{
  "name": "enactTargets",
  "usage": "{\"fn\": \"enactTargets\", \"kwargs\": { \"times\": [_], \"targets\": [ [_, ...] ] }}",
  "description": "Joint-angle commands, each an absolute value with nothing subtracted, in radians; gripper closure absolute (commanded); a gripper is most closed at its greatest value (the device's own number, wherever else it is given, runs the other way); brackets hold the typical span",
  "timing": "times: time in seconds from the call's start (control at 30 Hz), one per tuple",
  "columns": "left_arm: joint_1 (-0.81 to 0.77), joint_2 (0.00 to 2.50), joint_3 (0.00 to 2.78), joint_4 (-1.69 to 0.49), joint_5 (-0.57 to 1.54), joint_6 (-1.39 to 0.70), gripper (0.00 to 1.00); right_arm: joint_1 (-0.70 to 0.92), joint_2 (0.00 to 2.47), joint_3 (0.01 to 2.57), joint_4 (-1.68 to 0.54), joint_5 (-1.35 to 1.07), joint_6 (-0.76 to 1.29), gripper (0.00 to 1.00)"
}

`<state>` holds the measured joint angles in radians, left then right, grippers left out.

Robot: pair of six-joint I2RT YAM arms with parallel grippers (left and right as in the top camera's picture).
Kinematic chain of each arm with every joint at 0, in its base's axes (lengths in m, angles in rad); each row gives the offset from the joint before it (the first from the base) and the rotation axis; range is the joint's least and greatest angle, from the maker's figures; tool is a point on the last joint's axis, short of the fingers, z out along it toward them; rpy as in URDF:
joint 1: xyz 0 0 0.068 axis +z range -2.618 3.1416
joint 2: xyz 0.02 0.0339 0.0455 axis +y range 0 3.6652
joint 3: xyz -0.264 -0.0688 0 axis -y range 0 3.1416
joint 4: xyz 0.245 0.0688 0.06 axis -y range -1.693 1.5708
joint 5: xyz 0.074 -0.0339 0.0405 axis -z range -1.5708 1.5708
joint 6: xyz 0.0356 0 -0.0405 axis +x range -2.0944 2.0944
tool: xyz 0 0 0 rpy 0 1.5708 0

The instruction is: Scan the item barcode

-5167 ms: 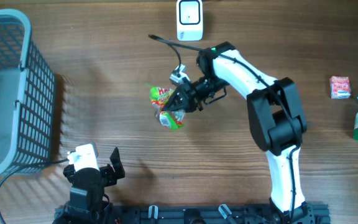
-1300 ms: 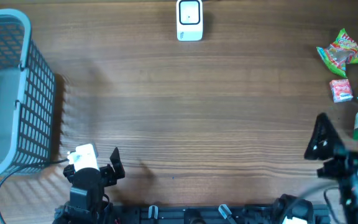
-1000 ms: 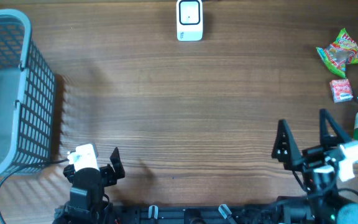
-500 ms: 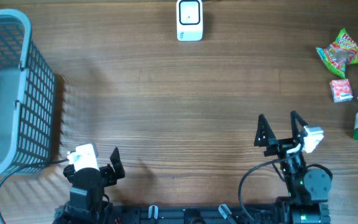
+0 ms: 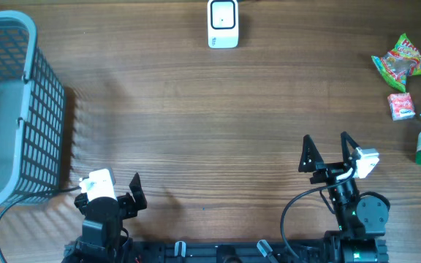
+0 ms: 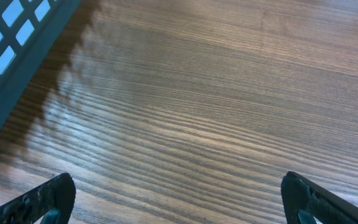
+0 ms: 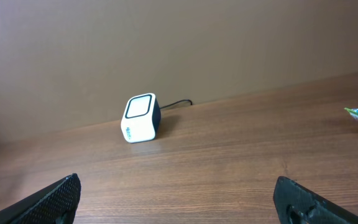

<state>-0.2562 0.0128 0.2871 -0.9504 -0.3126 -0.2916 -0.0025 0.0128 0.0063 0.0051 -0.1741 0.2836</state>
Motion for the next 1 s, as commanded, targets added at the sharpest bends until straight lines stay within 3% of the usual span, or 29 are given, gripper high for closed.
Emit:
{"fn": "enactTargets", "kwargs": {
  "times": [0.0,0.23,0.63,0.8,0.97],
  "targets": [
    [-0.263,0.007,0.290,-0.952,-0.311,-0.296,0.00,0.001,0.006,0.005,0.010,-0.150,0.289,0.00],
    [-0.263,0.007,0.290,-0.950,-0.280,-0.297,0.00,0.001,0.009,0.005,0.010,-0.150,0.289,0.00],
    [-0.158,0.006,0.035,-0.105,-0.271,-0.292,0.00,0.001,0.009,0.005,0.010,-0.150,0.289,0.00],
    [-0.147,0.006,0.014,-0.067,-0.273,-0.129,0.00,0.001,0.009,0.005,0.010,-0.150,0.289,0.00],
    [-0.124,0.005,0.006,-0.022,-0.258,-0.109,0.00,0.001,0.009,0.005,0.010,-0.150,0.289,0.00]
  ]
}}
